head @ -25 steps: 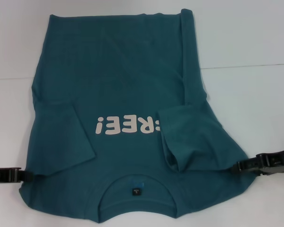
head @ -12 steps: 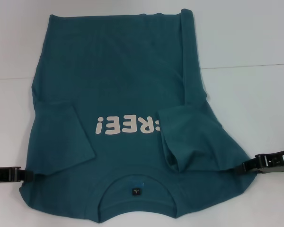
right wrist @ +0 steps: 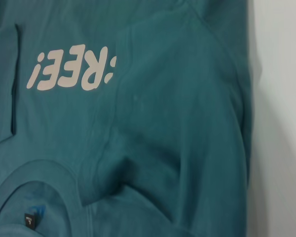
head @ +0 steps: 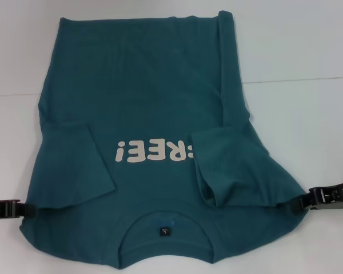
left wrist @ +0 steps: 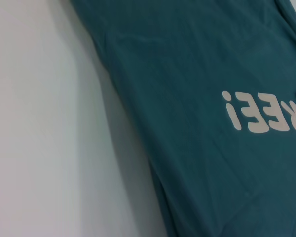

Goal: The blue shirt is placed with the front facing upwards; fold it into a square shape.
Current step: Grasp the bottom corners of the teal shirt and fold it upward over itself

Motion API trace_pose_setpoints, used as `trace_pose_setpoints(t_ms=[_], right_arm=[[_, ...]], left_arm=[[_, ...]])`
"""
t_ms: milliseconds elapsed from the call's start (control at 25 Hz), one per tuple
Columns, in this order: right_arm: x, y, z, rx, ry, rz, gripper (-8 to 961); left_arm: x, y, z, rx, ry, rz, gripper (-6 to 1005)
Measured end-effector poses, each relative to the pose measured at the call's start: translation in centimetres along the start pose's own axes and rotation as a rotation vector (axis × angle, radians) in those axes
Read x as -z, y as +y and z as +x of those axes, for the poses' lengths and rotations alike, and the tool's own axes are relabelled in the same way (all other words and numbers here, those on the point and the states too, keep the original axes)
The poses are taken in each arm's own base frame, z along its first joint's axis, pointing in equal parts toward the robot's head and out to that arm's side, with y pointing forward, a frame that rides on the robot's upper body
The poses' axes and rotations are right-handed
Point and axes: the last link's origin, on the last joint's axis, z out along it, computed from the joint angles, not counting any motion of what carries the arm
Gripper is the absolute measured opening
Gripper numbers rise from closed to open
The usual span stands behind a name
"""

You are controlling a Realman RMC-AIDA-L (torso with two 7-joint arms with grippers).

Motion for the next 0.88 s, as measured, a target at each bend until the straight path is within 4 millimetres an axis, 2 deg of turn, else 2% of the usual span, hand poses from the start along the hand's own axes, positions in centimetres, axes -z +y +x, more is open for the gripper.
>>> trace_pose_setpoints(t_ms=[320,520,880], right_arm=[[0.2,0.0,0.4,-0.006,-0.012,-0.033,42],[2.2,-0.9,1.7,-0.03,-0.078,-0.094,41],[3.8,-2.1,3.8,-0.063,-0.107,-0.125,42]], left_arm=[[0.9,-0.2,-0.3,0.023,0.032,-0.046,2],[1.8,-0.6,-0.9,0.044,0.056,-0.08,2],[2.0,-0.8,-2.8,0.069,0.036,-0.114,2]])
